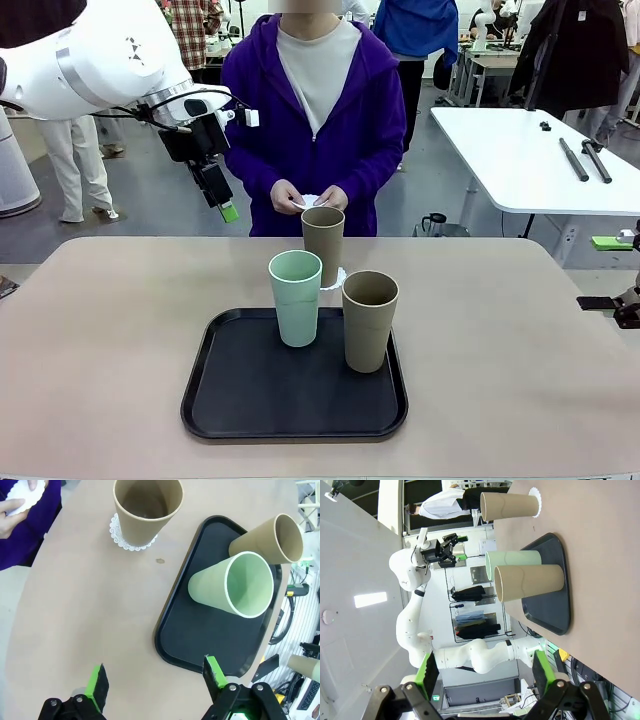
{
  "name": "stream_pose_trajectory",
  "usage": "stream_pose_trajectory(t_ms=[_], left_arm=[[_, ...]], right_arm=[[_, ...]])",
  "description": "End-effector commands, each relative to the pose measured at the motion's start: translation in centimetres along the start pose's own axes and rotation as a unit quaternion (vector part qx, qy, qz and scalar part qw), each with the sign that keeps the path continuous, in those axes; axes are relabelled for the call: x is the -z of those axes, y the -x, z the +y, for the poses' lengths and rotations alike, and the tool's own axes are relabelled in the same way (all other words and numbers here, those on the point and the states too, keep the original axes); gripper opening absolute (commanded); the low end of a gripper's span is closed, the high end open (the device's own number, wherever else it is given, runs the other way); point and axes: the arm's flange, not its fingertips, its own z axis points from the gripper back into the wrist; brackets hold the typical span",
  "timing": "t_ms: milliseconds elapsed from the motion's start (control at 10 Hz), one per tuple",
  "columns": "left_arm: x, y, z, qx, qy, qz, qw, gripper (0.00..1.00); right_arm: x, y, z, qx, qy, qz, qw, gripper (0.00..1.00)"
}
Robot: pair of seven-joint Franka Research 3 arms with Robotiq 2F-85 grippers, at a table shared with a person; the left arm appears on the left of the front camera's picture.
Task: Place coasters on the table and set cups on them.
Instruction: Take one Reusable plastic cup from the Flat Tray and place it on a coaster set by the human.
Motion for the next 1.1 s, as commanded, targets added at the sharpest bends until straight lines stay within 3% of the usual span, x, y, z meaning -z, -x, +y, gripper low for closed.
stream_pose_trajectory(t_ms=[0,200,400,700,900,1000], left_arm=[[-0.3,0.2,0.1,0.009,0.002,-0.006,1.000,1.00],[0.0,0.0,0.0,0.000,0.000,0.000,1.000,1.00],[-0.6,3.8,-0.1,-0.084,-0.019,0.031,0.996,1.00],[-4.4,12.5,-0.8,-0.178,-0.038,0.018,0.983,1.00],[-3.6,20.3,-2.5,-0.249,-0.072,0.030,0.965,1.00],[-3.6,22.5,-2.1,-0.273,-0.077,0.040,0.958,1.00]], right_arm=[[0.0,0.0,0.1,0.006,0.000,-0.001,1.000,1.00],[0.0,0.0,0.1,0.006,0.000,-0.001,1.000,1.00],[0.0,0.0,0.1,0.006,0.000,-0.001,1.000,1.00],[0.0,0.0,0.1,0.006,0.000,-0.001,1.000,1.00],[0.0,0.0,0.1,0.006,0.000,-0.001,1.000,1.00],[0.0,0.0,0.1,0.006,0.000,-0.001,1.000,1.00]])
